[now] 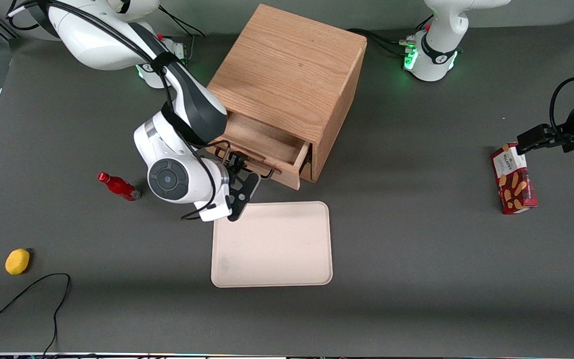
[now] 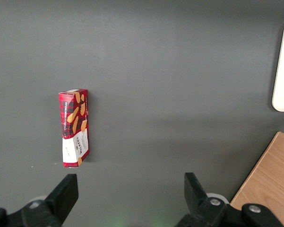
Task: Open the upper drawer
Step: 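Pull the handle outward with the right gripper, sliding the drawer open, then keep pulling the upper drawer further out with the right gripper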
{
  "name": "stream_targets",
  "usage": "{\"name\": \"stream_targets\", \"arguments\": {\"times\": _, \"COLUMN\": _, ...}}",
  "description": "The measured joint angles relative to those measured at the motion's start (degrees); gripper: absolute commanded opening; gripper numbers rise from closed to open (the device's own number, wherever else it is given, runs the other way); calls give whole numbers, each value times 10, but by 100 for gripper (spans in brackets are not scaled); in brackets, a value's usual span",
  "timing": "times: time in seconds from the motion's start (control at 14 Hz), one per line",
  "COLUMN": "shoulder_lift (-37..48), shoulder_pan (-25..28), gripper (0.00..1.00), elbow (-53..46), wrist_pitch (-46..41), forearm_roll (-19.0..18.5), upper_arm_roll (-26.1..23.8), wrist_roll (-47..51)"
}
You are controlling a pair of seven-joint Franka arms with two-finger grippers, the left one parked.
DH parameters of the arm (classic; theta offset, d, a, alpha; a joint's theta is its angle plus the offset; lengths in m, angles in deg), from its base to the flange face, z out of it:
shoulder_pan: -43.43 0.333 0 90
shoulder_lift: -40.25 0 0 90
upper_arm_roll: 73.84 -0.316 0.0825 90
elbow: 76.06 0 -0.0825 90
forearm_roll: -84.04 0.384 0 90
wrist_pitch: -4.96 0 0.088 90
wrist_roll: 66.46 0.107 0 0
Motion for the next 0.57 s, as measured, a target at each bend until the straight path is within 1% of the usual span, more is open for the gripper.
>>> {"name": "stream_targets", "arguments": {"times": 0.57, "shoulder_lift": -6, "shoulder_pan": -6, "gripper": 100, "elbow": -8, "wrist_pitch": 7, "forearm_roll": 0, "upper_arm_roll": 11, "wrist_roll": -3}}
